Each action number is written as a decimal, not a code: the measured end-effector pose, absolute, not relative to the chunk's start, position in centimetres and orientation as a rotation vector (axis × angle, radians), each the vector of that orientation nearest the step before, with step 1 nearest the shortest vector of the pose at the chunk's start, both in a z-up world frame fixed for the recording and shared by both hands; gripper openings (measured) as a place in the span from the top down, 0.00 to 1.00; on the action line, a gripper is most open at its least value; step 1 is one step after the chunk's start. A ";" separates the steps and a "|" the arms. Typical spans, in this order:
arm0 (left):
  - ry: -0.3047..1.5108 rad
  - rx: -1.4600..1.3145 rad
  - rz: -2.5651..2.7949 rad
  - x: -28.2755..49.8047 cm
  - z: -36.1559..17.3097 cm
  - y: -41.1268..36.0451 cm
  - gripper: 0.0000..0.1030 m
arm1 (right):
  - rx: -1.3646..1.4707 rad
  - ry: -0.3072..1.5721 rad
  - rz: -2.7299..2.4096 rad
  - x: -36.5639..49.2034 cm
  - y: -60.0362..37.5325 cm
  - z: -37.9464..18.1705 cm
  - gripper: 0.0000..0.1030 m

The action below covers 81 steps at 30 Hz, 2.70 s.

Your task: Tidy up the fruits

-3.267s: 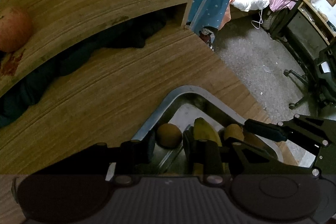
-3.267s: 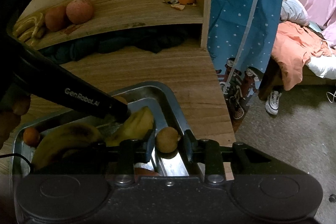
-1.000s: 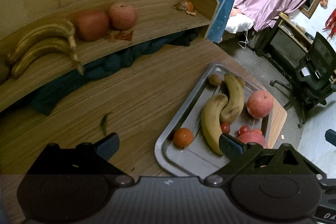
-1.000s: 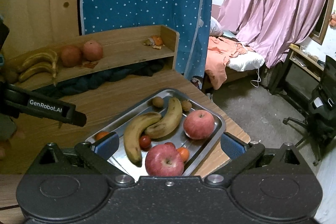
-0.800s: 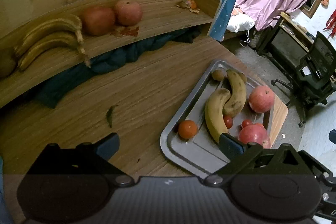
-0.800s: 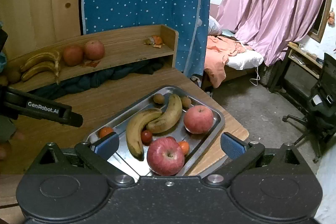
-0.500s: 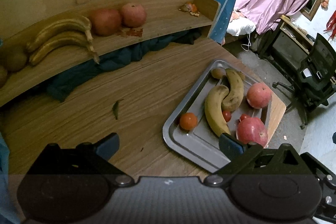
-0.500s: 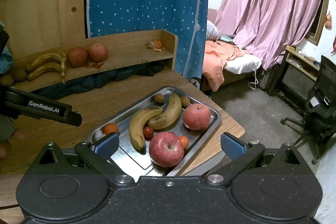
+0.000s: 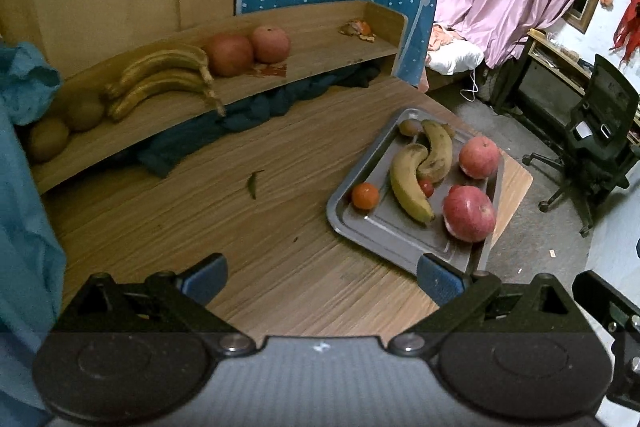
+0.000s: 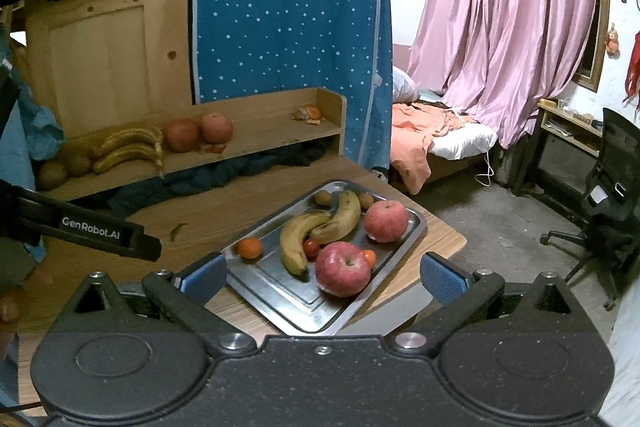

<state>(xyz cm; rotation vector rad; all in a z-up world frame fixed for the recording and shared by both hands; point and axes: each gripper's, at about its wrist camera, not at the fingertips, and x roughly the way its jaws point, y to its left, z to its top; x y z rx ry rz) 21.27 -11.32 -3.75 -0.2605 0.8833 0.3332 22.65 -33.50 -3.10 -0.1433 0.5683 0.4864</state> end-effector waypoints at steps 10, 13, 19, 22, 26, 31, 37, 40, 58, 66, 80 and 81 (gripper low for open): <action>0.823 -0.204 0.332 18.2 -1.9 -9.4 0.00 | -0.116 0.544 0.444 19.7 -32.2 -2.2 0.01; 0.810 -0.168 0.297 17.7 -1.6 -8.5 0.00 | -0.107 0.536 0.412 18.9 -31.2 -2.0 0.01; 0.773 -0.066 0.210 16.1 -0.5 -5.8 0.00 | -0.058 0.528 0.321 16.6 -27.8 -1.9 0.01; 0.756 -0.040 0.179 15.4 -0.4 -4.4 0.00 | -0.041 0.510 0.282 14.9 -26.0 -1.8 0.01; 0.738 -0.019 0.133 14.7 -0.4 -3.0 0.00 | -0.025 0.510 0.235 13.1 -24.3 -1.8 0.01; 0.693 0.015 0.087 13.5 -0.4 -1.8 0.00 | -0.027 0.504 0.165 11.1 -23.0 -1.6 0.01; 0.648 0.045 0.038 12.1 -0.7 -1.0 0.00 | -0.027 0.489 0.118 8.9 -22.3 -1.4 0.01; 0.646 0.032 0.018 11.7 -0.9 -0.6 0.00 | -0.034 0.494 0.108 8.1 -22.0 -1.5 0.01; 0.671 0.027 -0.012 10.4 -2.4 0.6 0.00 | 0.019 0.529 0.099 6.2 -21.7 -3.4 0.01; 0.689 0.025 -0.002 10.3 -2.8 0.9 0.00 | 0.015 0.551 0.112 6.7 -21.4 -3.7 0.01; 0.704 0.023 0.005 10.3 -3.0 1.1 0.00 | 0.009 0.574 0.125 7.0 -21.2 -4.1 0.01; 0.705 0.024 0.005 10.3 -3.0 1.1 0.00 | 0.009 0.575 0.125 7.1 -21.1 -4.1 0.01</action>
